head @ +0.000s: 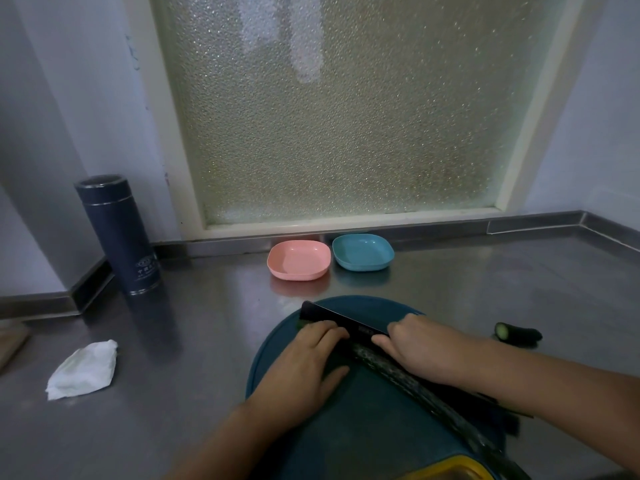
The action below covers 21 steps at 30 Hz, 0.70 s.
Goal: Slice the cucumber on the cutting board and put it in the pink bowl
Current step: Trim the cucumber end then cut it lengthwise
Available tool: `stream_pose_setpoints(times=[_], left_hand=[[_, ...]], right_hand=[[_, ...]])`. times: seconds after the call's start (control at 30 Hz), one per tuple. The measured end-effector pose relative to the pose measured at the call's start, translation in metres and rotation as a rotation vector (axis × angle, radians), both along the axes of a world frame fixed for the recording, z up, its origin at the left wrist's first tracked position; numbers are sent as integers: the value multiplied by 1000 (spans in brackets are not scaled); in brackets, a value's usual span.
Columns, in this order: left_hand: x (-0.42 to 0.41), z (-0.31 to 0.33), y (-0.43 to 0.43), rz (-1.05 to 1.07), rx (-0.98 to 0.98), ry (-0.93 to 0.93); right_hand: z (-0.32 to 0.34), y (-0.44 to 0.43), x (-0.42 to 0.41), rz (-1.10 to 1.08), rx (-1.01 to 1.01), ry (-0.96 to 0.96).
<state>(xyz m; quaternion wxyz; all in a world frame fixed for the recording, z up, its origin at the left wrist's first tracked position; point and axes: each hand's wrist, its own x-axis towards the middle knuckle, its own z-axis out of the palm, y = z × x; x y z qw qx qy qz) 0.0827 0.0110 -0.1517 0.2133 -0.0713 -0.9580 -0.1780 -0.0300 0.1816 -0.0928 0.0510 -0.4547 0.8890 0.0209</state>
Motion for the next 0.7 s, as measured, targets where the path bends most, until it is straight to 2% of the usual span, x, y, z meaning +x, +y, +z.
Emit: stream_pose_setpoints(times=[0.33, 0.53, 0.7], left_hand=[[3, -8, 2, 18, -29, 51], [6, -5, 3, 44, -54, 116], [8, -3, 3, 35, -118, 86]], right_hand=[[-4, 1, 19, -28, 1, 94], [2, -31, 18, -27, -16, 10], [7, -42, 17, -50, -55, -34]])
